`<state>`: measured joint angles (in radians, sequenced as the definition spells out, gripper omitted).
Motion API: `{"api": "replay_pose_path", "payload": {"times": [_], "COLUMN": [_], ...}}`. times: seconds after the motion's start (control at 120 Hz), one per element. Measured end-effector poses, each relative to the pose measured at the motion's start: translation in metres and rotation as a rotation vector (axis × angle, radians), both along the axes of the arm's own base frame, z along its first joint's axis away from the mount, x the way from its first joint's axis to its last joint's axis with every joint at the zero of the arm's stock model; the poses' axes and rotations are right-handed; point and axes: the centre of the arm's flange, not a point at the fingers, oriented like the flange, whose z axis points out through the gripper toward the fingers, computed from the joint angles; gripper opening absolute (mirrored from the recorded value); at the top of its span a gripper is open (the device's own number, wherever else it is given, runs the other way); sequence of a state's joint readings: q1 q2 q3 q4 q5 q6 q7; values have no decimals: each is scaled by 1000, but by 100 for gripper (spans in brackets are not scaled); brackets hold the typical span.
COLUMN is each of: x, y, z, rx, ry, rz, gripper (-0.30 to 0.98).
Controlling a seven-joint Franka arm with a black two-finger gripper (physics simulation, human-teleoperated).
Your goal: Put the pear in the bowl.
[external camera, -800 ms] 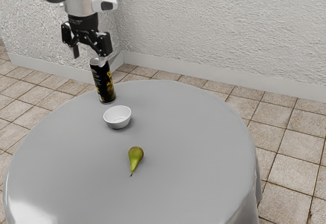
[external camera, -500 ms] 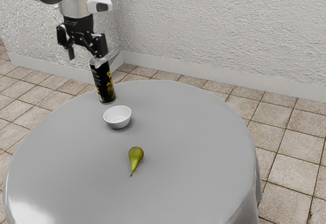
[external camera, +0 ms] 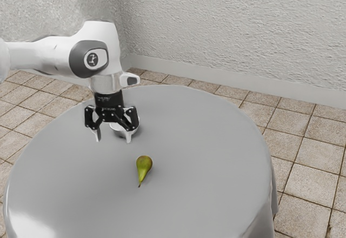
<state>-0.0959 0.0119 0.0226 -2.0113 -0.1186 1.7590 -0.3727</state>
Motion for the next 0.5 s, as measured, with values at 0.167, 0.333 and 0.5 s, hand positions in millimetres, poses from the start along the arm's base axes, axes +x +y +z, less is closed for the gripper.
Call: {"api": "replay_pose_path", "payload": {"times": [0.167,0.333,0.5], "x": [-4,8,21], "y": [-23,-43,-35], "z": [-46,-85,-105], "rx": [-2,14,30], "ry": [20,21,5], "rz": [54,80,133], "gripper": [69,69,69]}}
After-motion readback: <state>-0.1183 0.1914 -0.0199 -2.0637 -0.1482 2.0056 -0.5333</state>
